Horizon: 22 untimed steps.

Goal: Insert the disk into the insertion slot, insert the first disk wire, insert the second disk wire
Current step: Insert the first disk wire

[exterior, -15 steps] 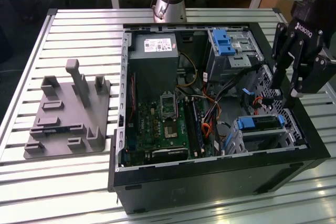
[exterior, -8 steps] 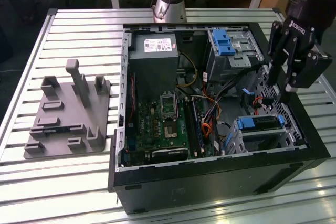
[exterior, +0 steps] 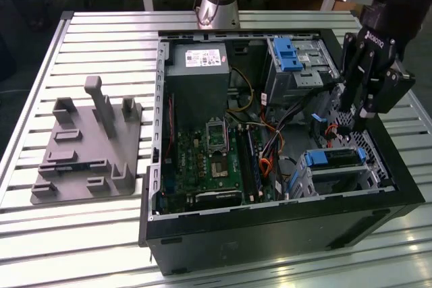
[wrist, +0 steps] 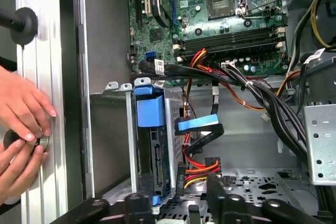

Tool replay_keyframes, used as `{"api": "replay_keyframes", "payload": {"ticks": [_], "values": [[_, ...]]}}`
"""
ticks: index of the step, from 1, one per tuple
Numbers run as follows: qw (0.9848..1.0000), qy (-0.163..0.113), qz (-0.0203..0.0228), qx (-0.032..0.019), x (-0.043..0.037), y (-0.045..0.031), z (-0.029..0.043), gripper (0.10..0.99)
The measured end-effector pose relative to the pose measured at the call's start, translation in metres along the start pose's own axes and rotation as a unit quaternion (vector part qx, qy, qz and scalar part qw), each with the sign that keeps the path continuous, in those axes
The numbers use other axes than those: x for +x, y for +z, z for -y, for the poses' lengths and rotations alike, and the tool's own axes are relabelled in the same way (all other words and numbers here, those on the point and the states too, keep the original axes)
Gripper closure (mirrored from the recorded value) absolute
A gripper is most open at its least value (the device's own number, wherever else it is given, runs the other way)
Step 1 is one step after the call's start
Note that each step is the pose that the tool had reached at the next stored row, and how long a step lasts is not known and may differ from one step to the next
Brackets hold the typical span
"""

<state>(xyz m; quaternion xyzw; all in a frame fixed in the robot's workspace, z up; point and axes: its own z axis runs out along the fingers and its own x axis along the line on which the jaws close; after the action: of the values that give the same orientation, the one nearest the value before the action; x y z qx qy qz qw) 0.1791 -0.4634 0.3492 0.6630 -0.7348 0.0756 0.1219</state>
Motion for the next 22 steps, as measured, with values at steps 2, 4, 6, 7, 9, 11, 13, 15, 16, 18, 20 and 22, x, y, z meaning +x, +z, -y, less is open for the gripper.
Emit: {"api": "replay_keyframes", "payload": {"ticks": [2, 4, 6, 7, 9, 11, 13, 15, 16, 18, 20, 22], "values": [[1.0000, -0.001, -0.0001, 0.0002, -0.0011, 0.0008, 0.0002, 0.608], [1.0000, -0.002, -0.0001, 0.0005, -0.0026, 0.0016, 0.0003, 0.729], [1.0000, -0.003, -0.0001, 0.0007, -0.0040, 0.0028, 0.0003, 0.729], [1.0000, -0.003, -0.0002, 0.0007, -0.0045, 0.0035, 0.0002, 0.792], [1.0000, -0.003, -0.0007, 0.0008, -0.0052, 0.0053, 0.0003, 0.792], [1.0000, -0.003, -0.0019, 0.0010, -0.0057, 0.0070, 0.0004, 0.792], [1.0000, -0.003, -0.0024, 0.0011, -0.0061, 0.0084, 0.0005, 0.792], [1.0000, -0.004, -0.0026, 0.0012, -0.0064, 0.0092, 0.0004, 0.792], [1.0000, -0.004, -0.0026, 0.0012, -0.0064, 0.0094, 0.0002, 0.792], [1.0000, -0.004, -0.0026, 0.0012, -0.0063, 0.0096, -0.0002, 0.792], [1.0000, -0.004, -0.0027, 0.0013, -0.0063, 0.0097, -0.0003, 0.792], [1.0000, -0.003, -0.0037, 0.0013, -0.0063, 0.0095, -0.0004, 0.792]]}}
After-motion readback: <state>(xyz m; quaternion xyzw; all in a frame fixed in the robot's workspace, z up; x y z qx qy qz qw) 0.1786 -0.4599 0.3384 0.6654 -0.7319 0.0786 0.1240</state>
